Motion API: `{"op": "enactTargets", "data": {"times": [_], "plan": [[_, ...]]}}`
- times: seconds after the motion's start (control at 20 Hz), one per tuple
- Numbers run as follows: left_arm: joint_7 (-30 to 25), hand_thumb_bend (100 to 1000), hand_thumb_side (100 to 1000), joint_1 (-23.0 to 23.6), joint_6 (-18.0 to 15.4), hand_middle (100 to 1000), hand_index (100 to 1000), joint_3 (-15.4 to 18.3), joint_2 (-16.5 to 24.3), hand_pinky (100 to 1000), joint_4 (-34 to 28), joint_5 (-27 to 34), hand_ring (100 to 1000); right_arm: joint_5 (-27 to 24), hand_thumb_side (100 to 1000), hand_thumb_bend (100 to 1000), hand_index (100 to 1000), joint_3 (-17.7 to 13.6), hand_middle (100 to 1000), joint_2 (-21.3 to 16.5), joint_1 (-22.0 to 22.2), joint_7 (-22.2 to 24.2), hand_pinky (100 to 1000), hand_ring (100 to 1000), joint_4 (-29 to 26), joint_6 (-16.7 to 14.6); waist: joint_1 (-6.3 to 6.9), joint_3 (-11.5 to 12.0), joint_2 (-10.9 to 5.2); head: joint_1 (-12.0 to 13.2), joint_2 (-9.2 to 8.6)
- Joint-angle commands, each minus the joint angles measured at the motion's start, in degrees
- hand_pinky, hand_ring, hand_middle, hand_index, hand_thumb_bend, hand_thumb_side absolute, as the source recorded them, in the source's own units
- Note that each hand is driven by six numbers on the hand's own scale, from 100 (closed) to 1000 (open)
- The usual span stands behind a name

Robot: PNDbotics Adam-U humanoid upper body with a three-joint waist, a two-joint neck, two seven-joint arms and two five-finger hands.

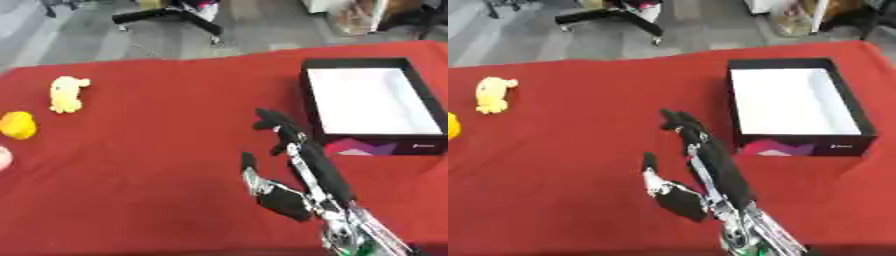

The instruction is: Pick up the objects with one hand, pass them to the other hand, and then place them into the box on the other side of the table.

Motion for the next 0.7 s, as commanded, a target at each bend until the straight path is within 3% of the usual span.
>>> {"op": "enactTargets", "data": {"times": [0.05,0.4,0.7], "plan": [[-0.5,100,254,-0.7,0.0,640,805,0.6,1.1,772,-0.9,0.3,626,-0.1,623,100,1000,0.0,785,0.4,-0.2,-0.6,569,1000,-1.2,0.1,-0.41,0.2,-0.17,-0.8,-0.16],[-1.4,100,301,-0.8,0.2,637,802,0.8,1.0,769,-0.9,0.6,624,-0.3,635,100,1000,0.1,785,1.4,0.5,-1.2,567,1000,-1.2,0.4,-2.16,0.8,0.34,-2.0,-0.16],[-1.9,100,312,-0.6,0.4,637,802,1.1,1.1,768,-0.9,0.8,623,-0.2,636,100,1000,0.1,786,1.6,0.9,-1.3,568,1000,-1.2,0.7,-2.72,1.2,0.29,-1.8,-0.16]]}}
